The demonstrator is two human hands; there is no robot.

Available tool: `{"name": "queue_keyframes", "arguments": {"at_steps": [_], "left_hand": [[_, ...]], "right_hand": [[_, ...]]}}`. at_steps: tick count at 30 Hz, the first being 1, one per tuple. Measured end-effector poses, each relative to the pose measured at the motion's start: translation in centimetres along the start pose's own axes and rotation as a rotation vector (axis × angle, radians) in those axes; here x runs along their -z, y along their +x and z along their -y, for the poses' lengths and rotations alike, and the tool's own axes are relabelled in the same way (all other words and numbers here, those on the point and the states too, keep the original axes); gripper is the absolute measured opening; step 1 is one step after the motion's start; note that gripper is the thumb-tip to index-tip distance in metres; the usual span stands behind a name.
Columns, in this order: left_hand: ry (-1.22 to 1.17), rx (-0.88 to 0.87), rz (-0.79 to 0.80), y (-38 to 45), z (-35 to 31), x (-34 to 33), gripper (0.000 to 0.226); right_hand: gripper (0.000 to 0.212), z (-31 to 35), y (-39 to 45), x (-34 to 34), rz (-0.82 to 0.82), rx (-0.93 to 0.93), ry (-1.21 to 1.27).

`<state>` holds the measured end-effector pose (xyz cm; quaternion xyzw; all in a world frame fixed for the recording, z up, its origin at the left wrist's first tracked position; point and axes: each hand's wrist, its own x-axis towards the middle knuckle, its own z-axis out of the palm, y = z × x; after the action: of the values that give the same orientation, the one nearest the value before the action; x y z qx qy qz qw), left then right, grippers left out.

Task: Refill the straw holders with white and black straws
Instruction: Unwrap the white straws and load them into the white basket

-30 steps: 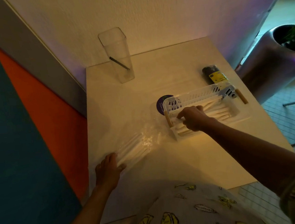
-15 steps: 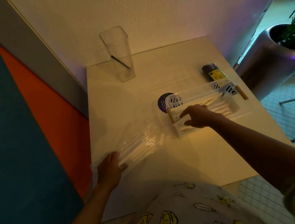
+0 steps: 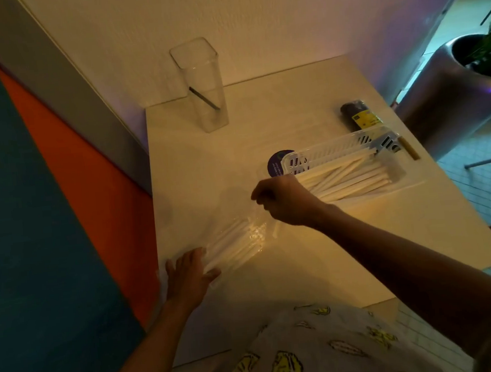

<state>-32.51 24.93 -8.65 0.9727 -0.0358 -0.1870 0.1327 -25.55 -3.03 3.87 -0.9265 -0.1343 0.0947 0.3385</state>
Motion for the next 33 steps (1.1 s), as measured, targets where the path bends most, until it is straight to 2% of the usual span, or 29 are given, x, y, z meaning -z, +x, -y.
{"name": "queue_keyframes", "arguments": {"at_steps": [4, 6, 9, 13, 20, 26, 33], "left_hand": [[-0.035, -0.020, -0.019, -0.3, 0.2, 0.4, 0.088], [-0.095, 0.005, -0.007, -0.4, 0.0, 0.5, 0.081], [-0.120, 0.003, -0.003, -0.6, -0.1, 0.5, 0.069], [-0.114, -0.005, -0.013, -0.9, -0.5, 0.8, 0.065], [-0.078, -0.036, -0.043, -1.0, -0.6, 0.5, 0.065], [-0.037, -0.029, -0.022, -1.0, -0.8, 0.3, 0.062], [-0.021, -0.042, 0.029, -0.9, 0.0, 0.7, 0.065]], "right_hand": [[0.021, -0.7, 0.4, -3.8, 0.115, -0.155, -0.094], [0.024, -1.2, 0.5, -5.3, 0.134, -0.211, -0.089], [0.039, -1.6, 0.5, -6.4, 0.176, -0.229, -0.053], [0.055, -2.2, 0.6, -7.7, 0.258, -0.264, -0.031], [0.065, -2.4, 0.3, -9.0, 0.344, -0.260, 0.014], [0.052, -2.3, 0.6, -9.3, 0.297, -0.217, -0.027], [0.031, -2.7, 0.8, -9.5, 0.320, -0.164, -0.014]]}}
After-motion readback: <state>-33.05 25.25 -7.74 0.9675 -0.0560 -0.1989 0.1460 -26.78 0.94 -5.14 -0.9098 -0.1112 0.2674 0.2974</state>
